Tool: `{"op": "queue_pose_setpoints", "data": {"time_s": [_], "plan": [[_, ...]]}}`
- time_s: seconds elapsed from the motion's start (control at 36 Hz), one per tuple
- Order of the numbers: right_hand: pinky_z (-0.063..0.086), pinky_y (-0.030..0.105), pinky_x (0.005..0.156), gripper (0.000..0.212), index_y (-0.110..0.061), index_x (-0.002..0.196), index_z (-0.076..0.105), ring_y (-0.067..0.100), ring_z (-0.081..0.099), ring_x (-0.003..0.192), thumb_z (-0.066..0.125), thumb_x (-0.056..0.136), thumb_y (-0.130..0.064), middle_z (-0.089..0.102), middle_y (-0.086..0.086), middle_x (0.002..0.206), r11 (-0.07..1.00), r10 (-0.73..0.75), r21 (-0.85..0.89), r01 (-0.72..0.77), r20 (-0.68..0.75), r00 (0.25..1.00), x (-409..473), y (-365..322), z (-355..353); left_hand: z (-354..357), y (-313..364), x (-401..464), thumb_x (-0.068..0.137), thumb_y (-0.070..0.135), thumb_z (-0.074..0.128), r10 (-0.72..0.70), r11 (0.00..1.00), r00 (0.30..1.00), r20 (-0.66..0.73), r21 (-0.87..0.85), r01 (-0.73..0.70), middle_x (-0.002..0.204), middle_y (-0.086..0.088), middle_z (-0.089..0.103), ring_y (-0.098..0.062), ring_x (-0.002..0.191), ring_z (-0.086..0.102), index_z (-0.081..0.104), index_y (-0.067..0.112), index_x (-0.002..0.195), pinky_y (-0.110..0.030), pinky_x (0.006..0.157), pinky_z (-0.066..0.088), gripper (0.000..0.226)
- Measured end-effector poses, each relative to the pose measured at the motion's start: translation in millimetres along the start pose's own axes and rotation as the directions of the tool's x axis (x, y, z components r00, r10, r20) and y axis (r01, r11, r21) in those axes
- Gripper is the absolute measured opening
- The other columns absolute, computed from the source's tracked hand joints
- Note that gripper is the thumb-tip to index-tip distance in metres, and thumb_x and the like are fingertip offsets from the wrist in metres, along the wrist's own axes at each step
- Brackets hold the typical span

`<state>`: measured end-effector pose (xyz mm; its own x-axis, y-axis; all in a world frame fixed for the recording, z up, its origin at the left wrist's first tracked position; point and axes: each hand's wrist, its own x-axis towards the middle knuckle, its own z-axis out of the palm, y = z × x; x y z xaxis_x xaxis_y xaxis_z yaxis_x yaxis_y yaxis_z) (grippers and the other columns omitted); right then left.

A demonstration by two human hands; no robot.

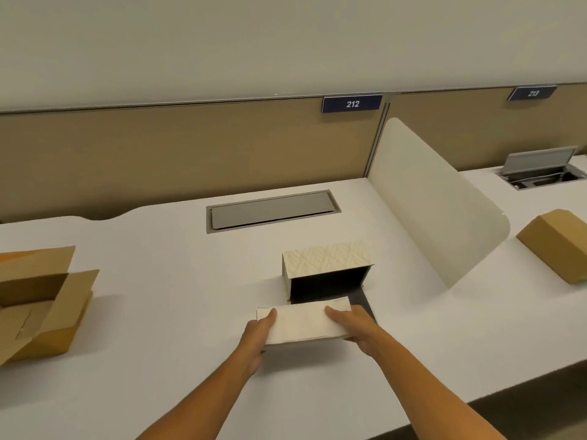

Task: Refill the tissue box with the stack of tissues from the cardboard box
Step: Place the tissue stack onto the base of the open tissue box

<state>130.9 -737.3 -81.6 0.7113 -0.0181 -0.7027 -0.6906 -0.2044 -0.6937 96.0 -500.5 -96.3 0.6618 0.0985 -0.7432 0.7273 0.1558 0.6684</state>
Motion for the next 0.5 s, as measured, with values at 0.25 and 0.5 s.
{"op": "queue_pose_setpoints", "data": {"time_s": [0.25, 0.5], "plan": [[0.057, 0.039, 0.091, 0.059, -0.005, 0.134, 0.056, 0.028, 0.066, 0.112, 0.079, 0.087, -0.033, 0.069, 0.011, 0.124, 0.999, -0.001, 0.048, -0.002, 0.060, 0.998, 26.8, -12.1, -76.3, 76.1, 6.4, 2.8, 0.095, 0.033, 0.058, 0.032, 0.994, 0.998, -0.049, -0.100, -0.037, 0.104, -0.005, 0.068, -0.023, 0.096, 0.062, 0.058, 0.014, 0.114, -0.037, 0.081, 0.052, 0.027], [0.051, 0.049, 0.107, 0.056, -0.005, 0.136, 0.056, 0.032, 0.061, 0.119, 0.078, 0.089, -0.025, 0.065, 0.012, 0.130, 0.999, -0.001, 0.050, 0.001, -0.001, 1.000, 42.2, -10.9, -88.5, 101.9, 7.2, 17.9, 0.096, 0.028, 0.058, 0.036, 0.996, 0.986, -0.162, -0.077, -0.049, 0.103, -0.004, 0.061, -0.025, 0.102, 0.055, 0.052, 0.010, 0.119, -0.043, 0.102, 0.046, 0.030]]}}
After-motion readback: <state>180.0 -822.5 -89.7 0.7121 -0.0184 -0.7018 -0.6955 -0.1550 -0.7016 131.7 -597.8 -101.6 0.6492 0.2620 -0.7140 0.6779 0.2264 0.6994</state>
